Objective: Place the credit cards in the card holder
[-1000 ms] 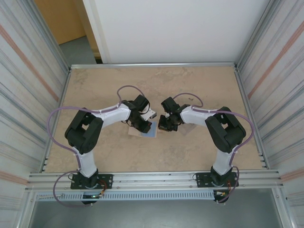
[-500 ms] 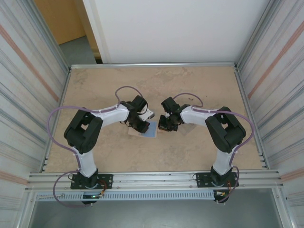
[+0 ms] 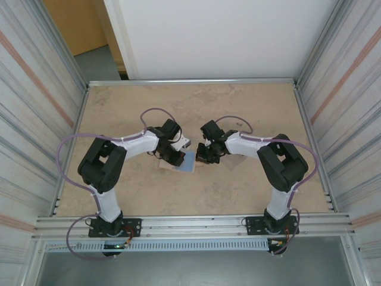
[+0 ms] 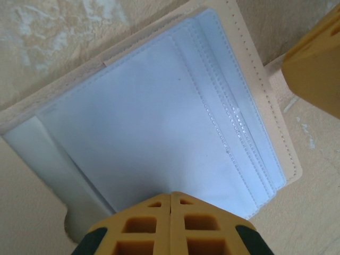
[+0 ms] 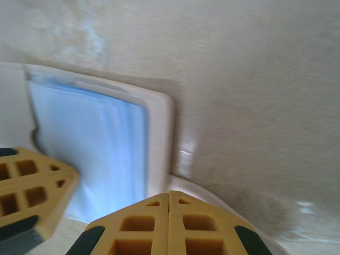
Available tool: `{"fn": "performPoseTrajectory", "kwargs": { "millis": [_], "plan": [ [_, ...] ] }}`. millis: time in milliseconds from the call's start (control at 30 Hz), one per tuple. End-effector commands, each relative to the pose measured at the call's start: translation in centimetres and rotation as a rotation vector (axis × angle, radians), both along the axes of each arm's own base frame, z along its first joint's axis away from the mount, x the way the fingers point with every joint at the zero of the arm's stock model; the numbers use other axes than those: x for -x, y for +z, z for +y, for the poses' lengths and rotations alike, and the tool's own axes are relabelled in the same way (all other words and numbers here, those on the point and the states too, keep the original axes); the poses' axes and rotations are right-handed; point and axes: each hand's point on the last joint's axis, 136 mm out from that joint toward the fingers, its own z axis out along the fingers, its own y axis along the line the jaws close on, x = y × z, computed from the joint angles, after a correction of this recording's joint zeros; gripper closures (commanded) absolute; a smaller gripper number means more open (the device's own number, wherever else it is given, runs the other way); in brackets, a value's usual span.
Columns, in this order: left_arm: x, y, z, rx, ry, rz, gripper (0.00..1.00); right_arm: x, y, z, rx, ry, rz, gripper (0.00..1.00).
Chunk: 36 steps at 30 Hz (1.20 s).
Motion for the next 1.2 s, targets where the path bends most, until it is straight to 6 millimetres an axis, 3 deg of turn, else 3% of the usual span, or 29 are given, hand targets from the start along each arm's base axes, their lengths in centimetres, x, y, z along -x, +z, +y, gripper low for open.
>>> {"fn": "performPoseTrajectory", "kwargs": {
  "millis": [0,267,700,1167],
  "plan": [
    [0.6,0.6,0.3,0.015,0.001,0.015,0.96,-1.0,2.7,2.6,-0.109,0.012,-0.029,1.0],
    [0.5,0.6,0.2,0.019,0.005,0.023,0.96,-1.3,1.1,3.8,-0.111,0.021,0.004,1.0],
    [0.4,1.1,0.4,0.029,0.018,0.015,0.96,-0.5,-1.7,2.9,-0.057,0.005,0.051,1.0],
    [0.4,1.4,0.4,0.04,0.025,0.014,0.95,0.2,-1.2,2.5,-0.041,0.008,0.039,1.0]
  ]
}}
